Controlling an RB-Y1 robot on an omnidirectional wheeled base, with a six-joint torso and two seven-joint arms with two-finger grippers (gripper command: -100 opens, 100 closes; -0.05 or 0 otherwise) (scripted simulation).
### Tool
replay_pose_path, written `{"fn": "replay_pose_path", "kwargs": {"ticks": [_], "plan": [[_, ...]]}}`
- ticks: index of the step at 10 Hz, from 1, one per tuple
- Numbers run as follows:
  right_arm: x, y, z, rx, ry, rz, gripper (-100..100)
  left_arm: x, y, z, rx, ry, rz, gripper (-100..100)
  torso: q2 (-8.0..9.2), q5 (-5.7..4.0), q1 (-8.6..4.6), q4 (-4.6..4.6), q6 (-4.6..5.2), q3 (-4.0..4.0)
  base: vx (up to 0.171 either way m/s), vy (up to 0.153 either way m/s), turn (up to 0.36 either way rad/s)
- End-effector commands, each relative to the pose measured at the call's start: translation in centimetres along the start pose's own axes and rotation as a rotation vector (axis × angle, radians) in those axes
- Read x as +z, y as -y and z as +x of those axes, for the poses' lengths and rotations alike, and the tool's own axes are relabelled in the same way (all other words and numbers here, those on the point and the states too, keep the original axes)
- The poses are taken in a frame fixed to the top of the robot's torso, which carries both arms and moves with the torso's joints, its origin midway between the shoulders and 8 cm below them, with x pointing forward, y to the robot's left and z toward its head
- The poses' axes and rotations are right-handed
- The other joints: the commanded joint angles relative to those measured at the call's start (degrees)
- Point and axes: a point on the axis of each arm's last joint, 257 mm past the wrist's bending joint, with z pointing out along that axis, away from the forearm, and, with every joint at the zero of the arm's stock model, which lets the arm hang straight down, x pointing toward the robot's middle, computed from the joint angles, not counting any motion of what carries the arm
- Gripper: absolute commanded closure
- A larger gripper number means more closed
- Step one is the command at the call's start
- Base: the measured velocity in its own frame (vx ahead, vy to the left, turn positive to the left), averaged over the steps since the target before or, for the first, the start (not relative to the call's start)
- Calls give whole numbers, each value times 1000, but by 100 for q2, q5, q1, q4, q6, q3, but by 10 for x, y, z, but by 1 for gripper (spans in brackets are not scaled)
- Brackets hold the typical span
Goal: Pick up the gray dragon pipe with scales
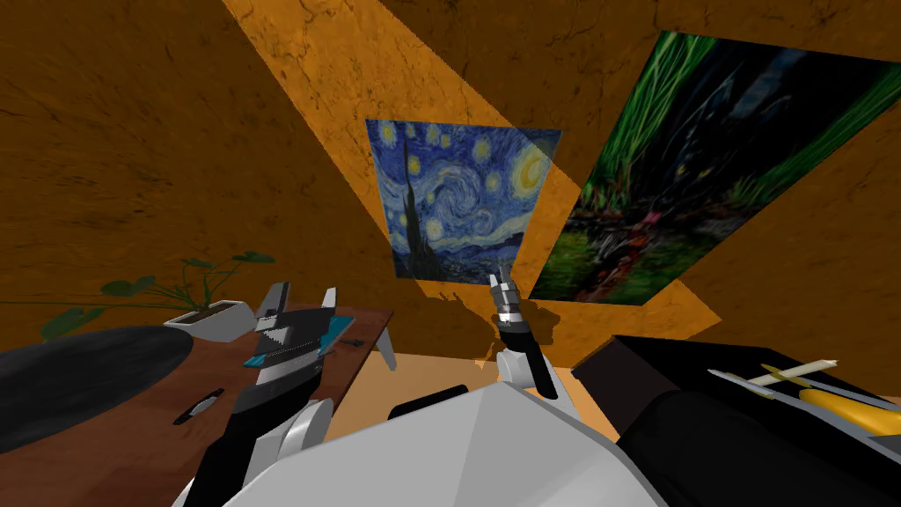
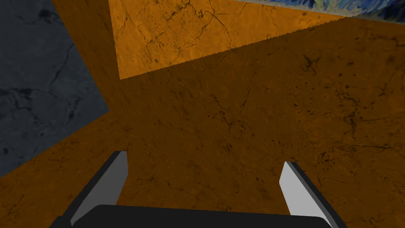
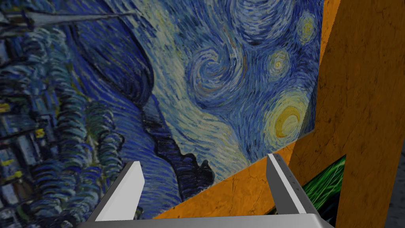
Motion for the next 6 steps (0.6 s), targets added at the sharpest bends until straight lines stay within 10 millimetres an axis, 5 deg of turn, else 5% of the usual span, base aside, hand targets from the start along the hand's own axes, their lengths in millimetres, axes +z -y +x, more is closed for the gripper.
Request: {"fn": "replay_pose_path", "kwargs": {"ticks": [1, 6], "plan": [[0, 0, 0, 0, 0, 0, 0, 0, -7, 1, 20, -23, -21, -100, 0, 0, 0, 0, 0, 0, -11, -8, -20], [0, 0, 0, 0, 0, 0, 0, 1, -45, -6, 107, -81, -128, -100, 19, -1, -7, 4, 0, 10, -39, -21, -30]]}}
